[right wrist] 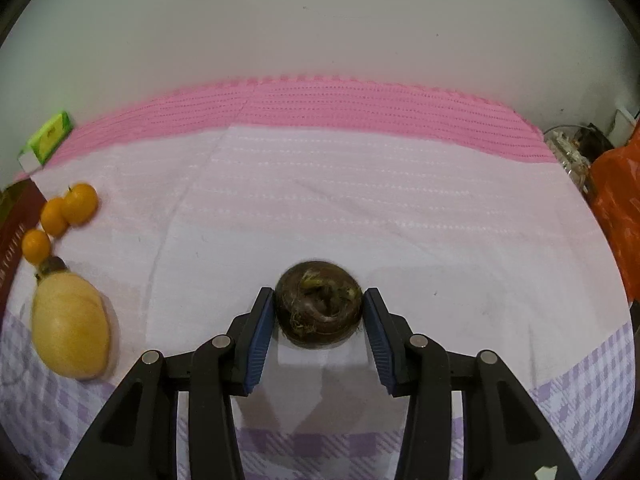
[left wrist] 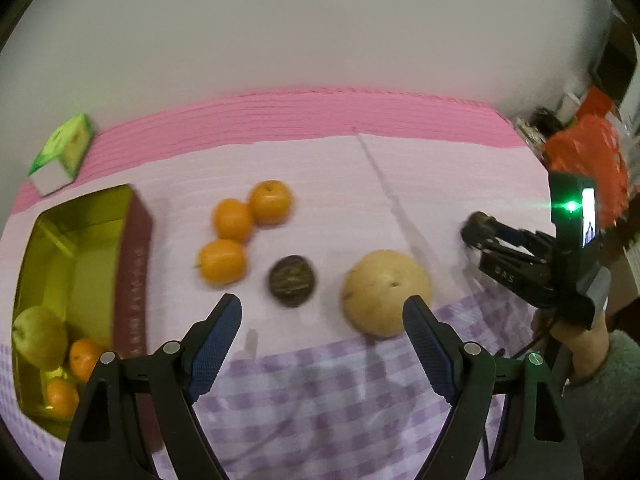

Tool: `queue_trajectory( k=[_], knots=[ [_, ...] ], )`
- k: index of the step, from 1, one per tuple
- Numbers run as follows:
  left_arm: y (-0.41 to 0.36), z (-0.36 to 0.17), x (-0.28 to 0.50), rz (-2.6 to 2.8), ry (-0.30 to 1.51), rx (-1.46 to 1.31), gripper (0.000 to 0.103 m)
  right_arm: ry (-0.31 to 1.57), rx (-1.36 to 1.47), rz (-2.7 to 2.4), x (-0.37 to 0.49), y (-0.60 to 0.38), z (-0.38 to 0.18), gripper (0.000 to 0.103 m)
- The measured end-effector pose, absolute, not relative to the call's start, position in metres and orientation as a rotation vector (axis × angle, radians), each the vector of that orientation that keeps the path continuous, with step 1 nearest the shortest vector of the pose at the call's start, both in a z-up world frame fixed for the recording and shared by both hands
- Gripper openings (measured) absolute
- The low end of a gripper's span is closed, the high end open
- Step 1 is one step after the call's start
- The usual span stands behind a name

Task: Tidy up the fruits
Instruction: 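Close the left gripper around the large pale yellow melon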

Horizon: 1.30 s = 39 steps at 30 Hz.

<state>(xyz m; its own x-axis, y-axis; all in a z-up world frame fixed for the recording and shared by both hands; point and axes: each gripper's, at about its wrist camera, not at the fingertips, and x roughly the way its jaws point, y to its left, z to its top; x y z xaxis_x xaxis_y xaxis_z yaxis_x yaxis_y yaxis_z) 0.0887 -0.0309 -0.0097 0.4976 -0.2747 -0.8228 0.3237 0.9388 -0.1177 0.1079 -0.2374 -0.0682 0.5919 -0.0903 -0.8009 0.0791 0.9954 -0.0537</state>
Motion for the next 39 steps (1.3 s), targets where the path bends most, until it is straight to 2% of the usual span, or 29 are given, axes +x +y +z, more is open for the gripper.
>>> queue_trajectory(
  k=[18,24,27,29,33,39],
  knots=[
    [-0.071,-0.040,0.103,-0.375,1.037,0.080,0.083,0.909,0.004,-0.082,0.106,-0.243,-0.071,0.049],
    [-0.078,-0.045,0.105,-0.379,1.037,0.080,0.083,0.915,0.004,-0.075,0.106,-0.240,-0.071,0.061],
    [-0.081,-0.048,0.108,-0.378,1.041,0.086,0.083,0.916,0.002,-0.074,0.106,-0.240,-0.072,0.062],
    [-0.083,-0.050,0.111,-0.379,1.039,0.080,0.082,0.916,0.002,-0.074,0.106,-0.240,-0.071,0.062],
    [-0.085,-0.054,0.112,-0.401,1.053,0.068,0.071,0.916,0.002,-0.075,0.106,-0.240,-0.071,0.062],
    [-0.087,-0.054,0.112,-0.399,1.039,0.082,0.071,0.916,0.003,-0.075,0.106,-0.240,-0.070,0.062]
  ],
)
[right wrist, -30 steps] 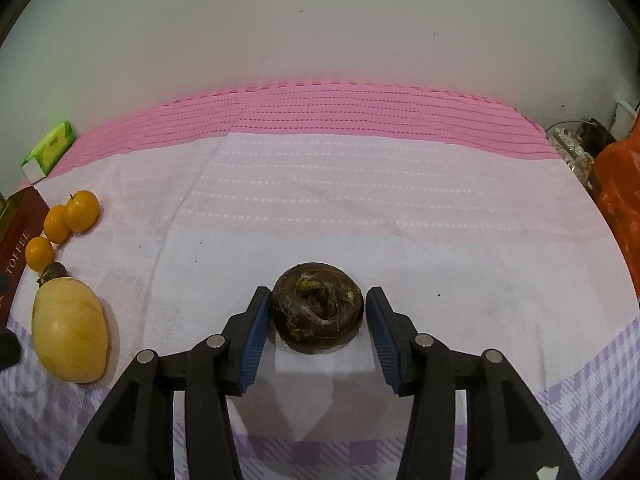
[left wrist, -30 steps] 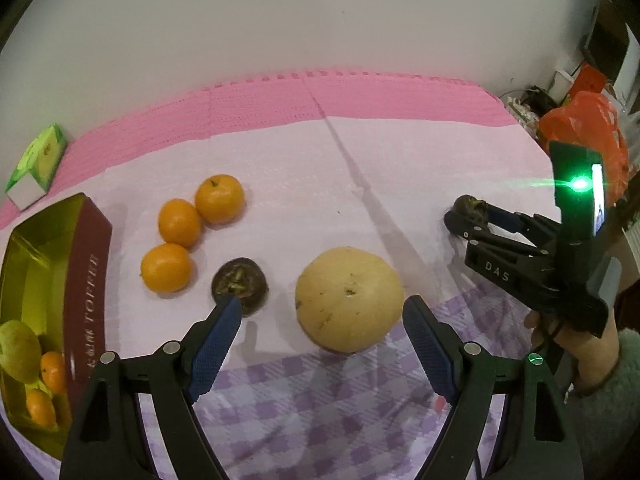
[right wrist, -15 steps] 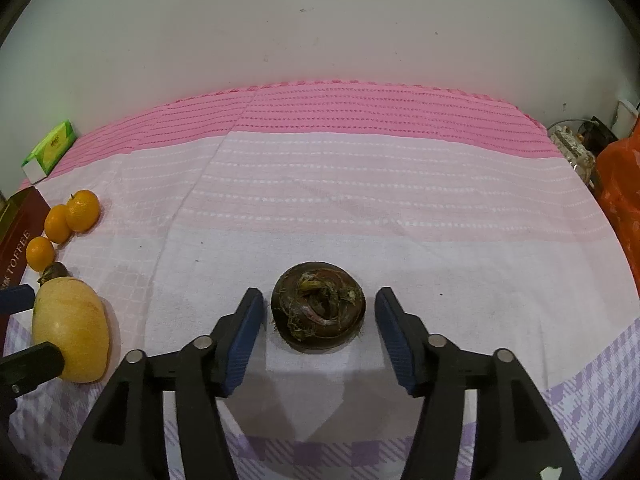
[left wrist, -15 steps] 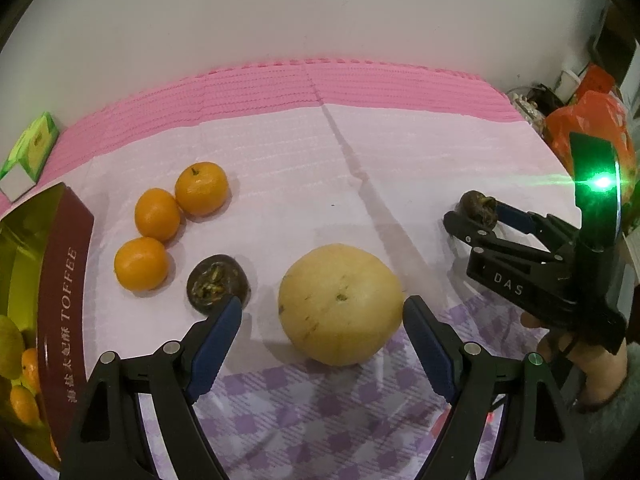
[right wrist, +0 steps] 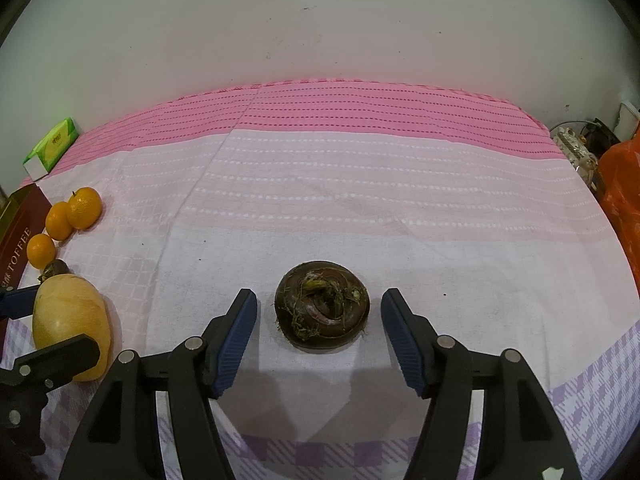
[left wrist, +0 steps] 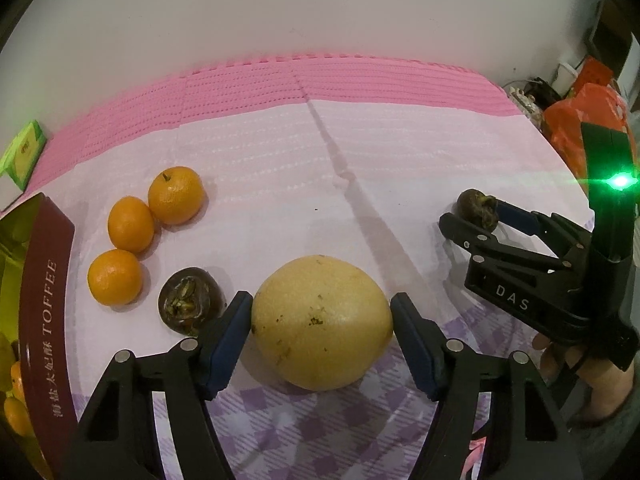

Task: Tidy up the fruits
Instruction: 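Close the left gripper around the large pale yellow melon, then lift the pale melon and carry it over the tin box with the left gripper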

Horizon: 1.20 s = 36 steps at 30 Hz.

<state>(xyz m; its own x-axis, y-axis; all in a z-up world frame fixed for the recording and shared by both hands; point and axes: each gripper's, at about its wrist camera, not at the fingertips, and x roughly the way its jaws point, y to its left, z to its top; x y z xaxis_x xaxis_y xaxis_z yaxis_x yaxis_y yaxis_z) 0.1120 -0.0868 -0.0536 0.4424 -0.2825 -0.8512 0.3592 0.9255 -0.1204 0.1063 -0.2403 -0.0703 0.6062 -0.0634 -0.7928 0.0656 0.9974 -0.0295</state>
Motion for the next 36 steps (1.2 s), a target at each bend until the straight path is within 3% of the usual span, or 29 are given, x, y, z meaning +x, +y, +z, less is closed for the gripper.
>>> queue_trajectory(
  k=[18,36],
  knots=[
    [-0.091,-0.064,0.112,-0.398,1.057,0.099,0.070,0.917,0.002,-0.075,0.107,-0.241,-0.070,0.064],
    [-0.086,-0.040,0.089,-0.385,1.007,0.166,0.070,0.918,0.003,-0.076,0.107,-0.242,-0.070,0.066]
  ],
)
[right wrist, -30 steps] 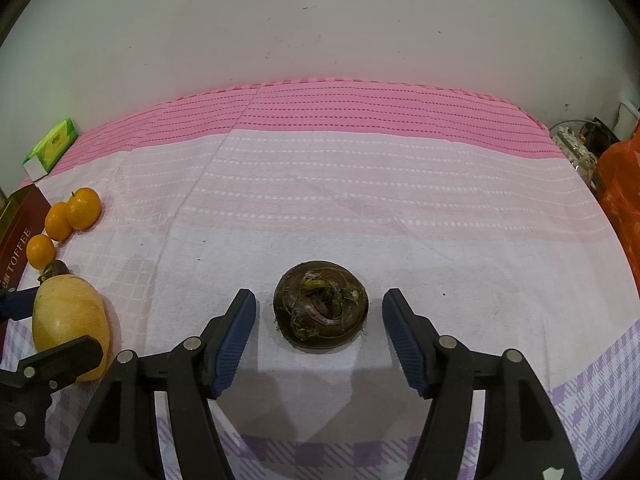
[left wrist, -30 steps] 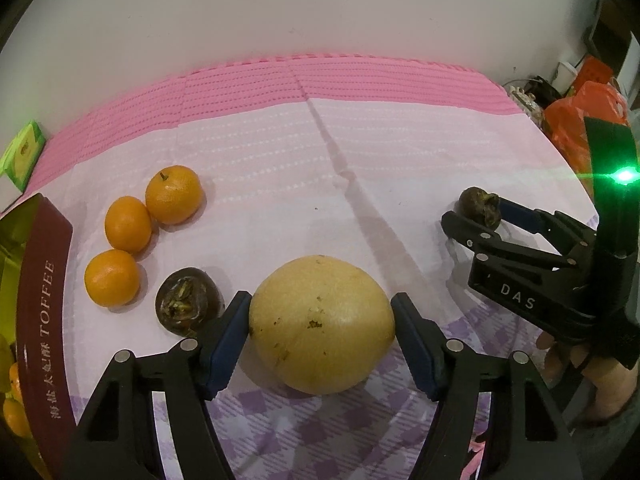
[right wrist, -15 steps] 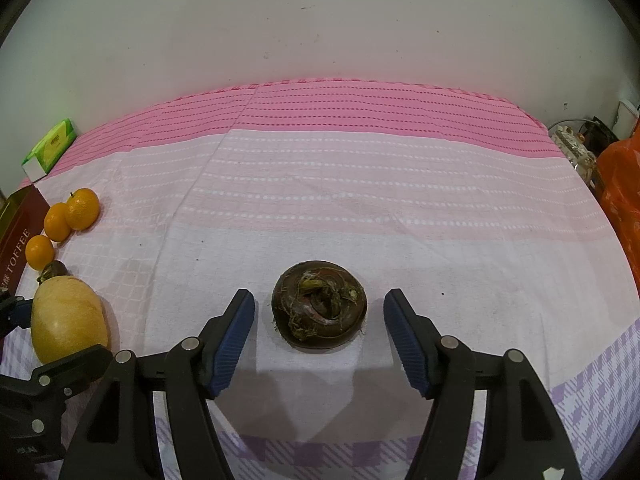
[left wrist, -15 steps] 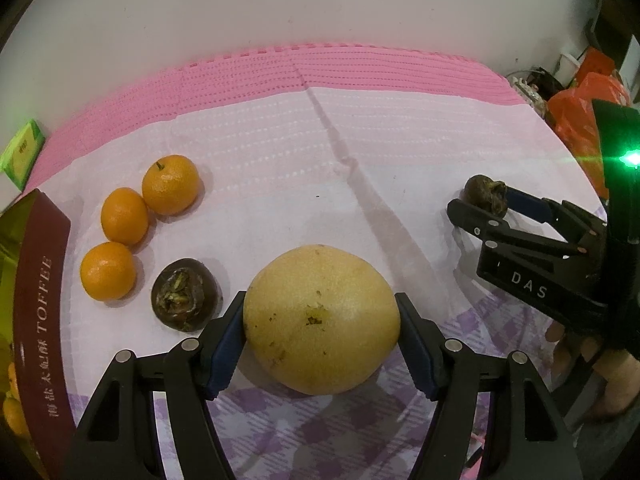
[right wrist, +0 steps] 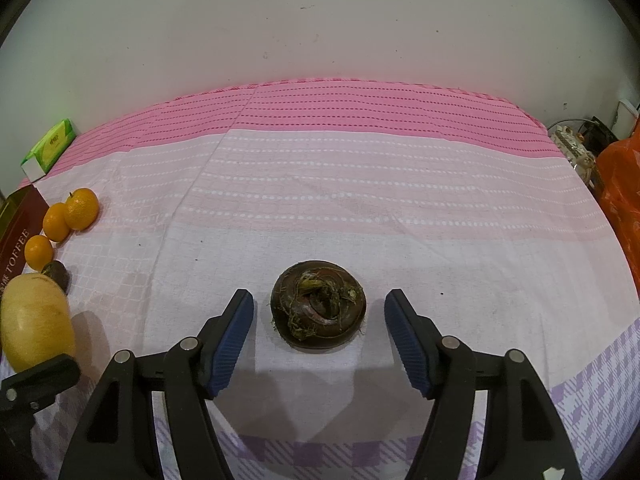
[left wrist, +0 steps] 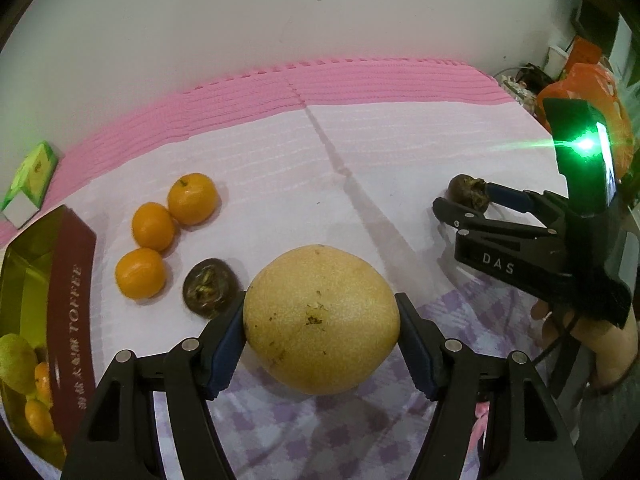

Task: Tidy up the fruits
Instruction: 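Lift the pale melon and carry it over the tin box with the left gripper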

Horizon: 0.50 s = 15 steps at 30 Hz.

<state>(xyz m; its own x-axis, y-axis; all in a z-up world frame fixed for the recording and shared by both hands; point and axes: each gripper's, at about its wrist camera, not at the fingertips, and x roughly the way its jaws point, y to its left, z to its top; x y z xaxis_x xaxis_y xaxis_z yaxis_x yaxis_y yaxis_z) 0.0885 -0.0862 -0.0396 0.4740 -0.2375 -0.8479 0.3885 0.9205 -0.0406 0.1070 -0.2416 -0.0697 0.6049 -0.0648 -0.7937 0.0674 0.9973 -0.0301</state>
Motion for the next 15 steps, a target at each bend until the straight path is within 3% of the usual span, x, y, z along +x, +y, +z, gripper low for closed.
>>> queue_trajectory(
  k=[15],
  knots=[
    [-0.042,0.003,0.081,-0.355,0.938,0.108,0.070,0.921,0.002,-0.084,0.107,-0.246,-0.069,0.069]
  ],
)
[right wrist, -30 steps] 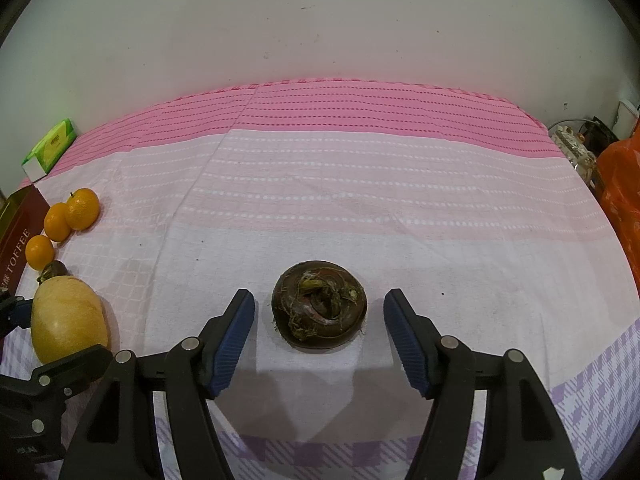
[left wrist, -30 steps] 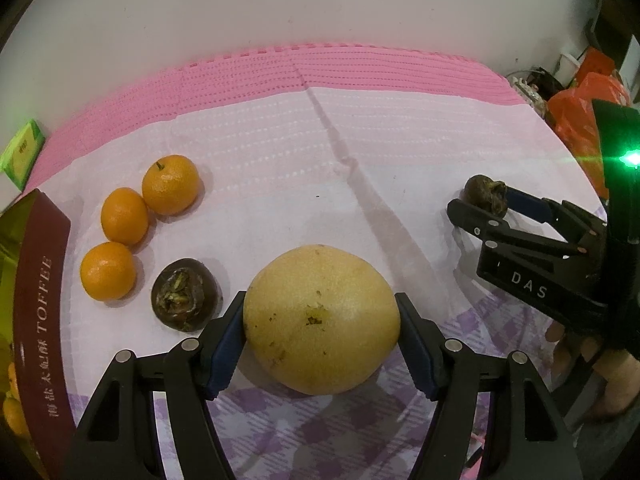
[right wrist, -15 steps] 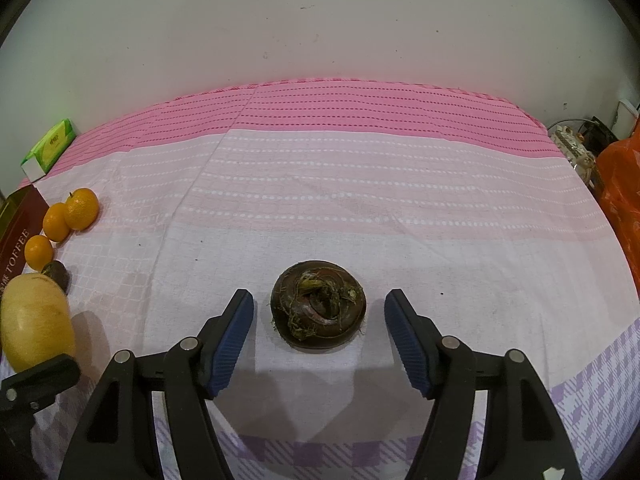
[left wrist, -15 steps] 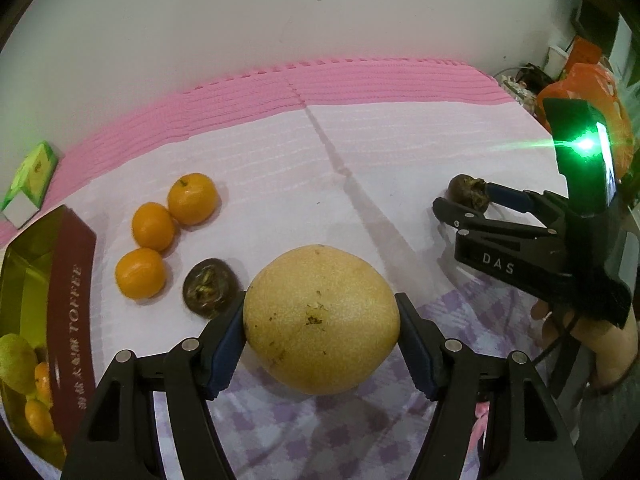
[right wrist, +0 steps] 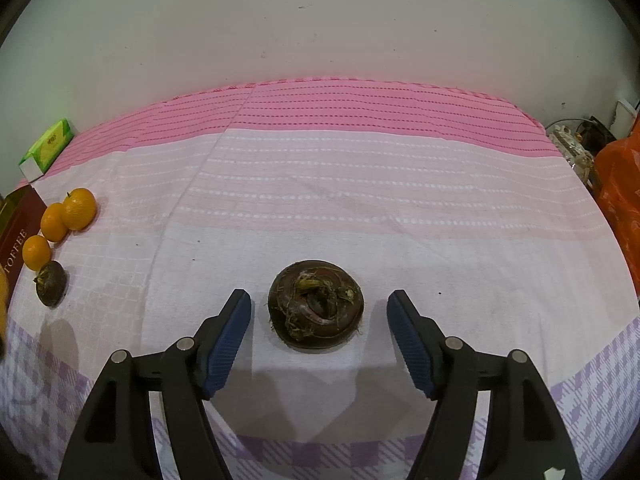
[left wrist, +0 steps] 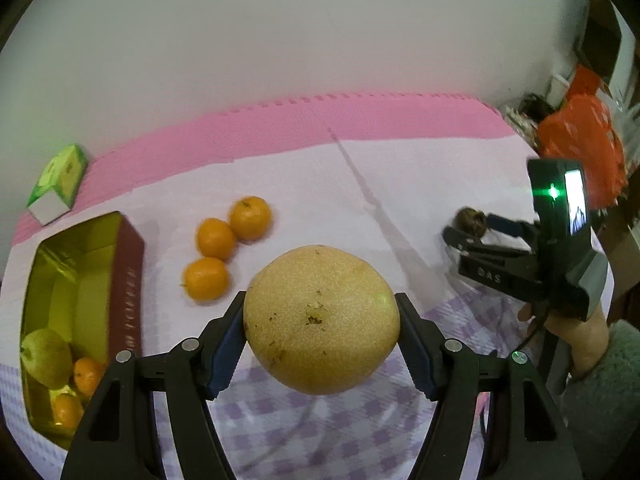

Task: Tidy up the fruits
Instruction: 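Lift the pale melon and carry it over the tin box with the left gripper, then lower the melon into the tin box and open the left gripper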

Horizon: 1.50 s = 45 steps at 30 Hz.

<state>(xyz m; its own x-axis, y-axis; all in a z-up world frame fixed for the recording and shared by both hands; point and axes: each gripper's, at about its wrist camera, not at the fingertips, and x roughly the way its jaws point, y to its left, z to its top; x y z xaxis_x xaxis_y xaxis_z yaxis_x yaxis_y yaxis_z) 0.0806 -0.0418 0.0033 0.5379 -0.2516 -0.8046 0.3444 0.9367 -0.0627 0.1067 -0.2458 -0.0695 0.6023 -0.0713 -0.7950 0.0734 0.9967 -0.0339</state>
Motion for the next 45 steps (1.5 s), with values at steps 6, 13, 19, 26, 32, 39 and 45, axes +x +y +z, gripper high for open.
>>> queue_trajectory(
  k=[6,13,19,26,32,39,45],
  knots=[
    [0.006,0.016,0.098,-0.255,0.908,0.076,0.070,0.922,0.004,-0.085,0.109,-0.249,-0.071,0.070],
    [0.078,0.017,0.123,-0.093,0.913,0.018,0.070,0.922,0.003,-0.086,0.109,-0.249,-0.071,0.070],
    [0.125,0.009,0.145,0.012,0.941,-0.026,0.070,0.923,0.002,-0.087,0.110,-0.248,-0.071,0.070],
    [0.152,-0.014,0.162,0.065,0.998,-0.053,0.070,0.923,0.003,-0.086,0.110,-0.248,-0.071,0.071],
    [0.162,-0.033,0.172,0.085,1.045,-0.055,0.070,0.923,0.002,-0.086,0.110,-0.248,-0.071,0.071],
    [0.167,-0.042,0.176,0.104,1.070,-0.054,0.070,0.923,0.002,-0.086,0.110,-0.249,-0.070,0.072],
    [0.168,-0.053,0.180,0.112,1.101,-0.042,0.070,0.924,0.002,-0.085,0.110,-0.250,-0.070,0.073]
  ],
)
